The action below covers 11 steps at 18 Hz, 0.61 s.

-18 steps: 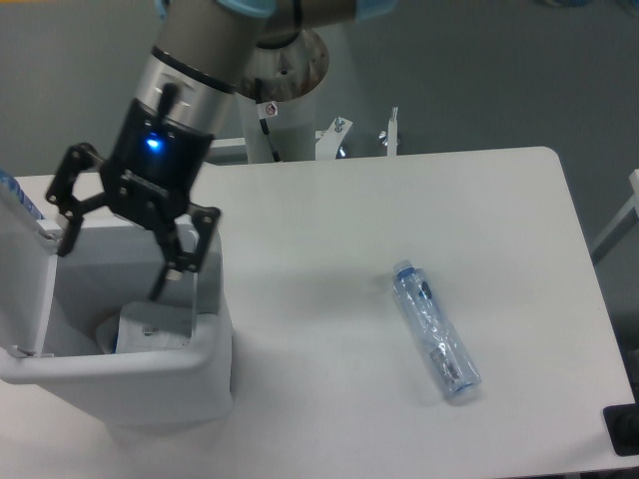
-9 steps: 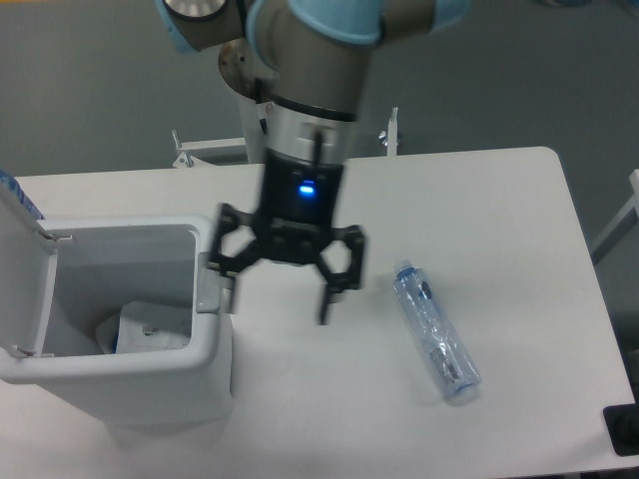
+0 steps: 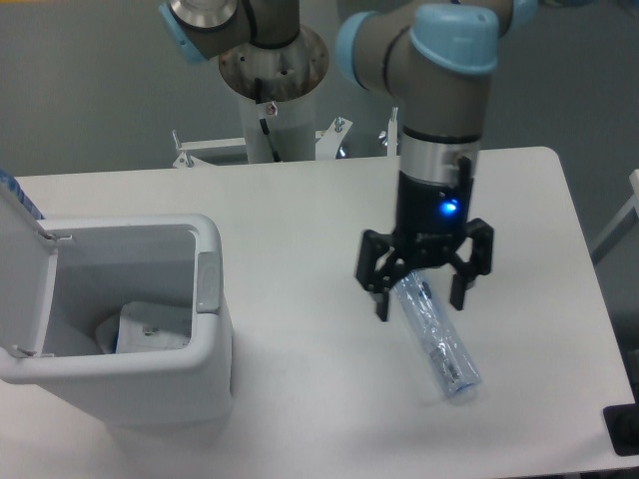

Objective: Place the trash in the trash can
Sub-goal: 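Move the gripper back over the clear water bottle, then lower the gripper around the bottle's middle and close it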

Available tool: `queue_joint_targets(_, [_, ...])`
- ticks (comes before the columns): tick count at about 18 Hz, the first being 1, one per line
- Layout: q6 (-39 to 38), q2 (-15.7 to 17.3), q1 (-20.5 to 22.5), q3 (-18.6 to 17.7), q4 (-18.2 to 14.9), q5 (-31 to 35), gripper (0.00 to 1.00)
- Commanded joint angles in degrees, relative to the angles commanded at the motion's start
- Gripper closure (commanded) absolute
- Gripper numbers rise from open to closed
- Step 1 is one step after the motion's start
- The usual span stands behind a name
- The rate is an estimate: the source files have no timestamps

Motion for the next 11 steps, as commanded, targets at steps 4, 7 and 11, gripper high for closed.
queue_joint_targets(4, [0.4,-4.8,0.2,-0.4,0.3,1.0,0.00])
queue_joint_targets(7, [2.4,-8.9,0.8,0.4,0.5,1.2,0.00])
queue_joint_targets(11, [5.8,-12.8,0.9,1.0,0.7,2.6,0.00])
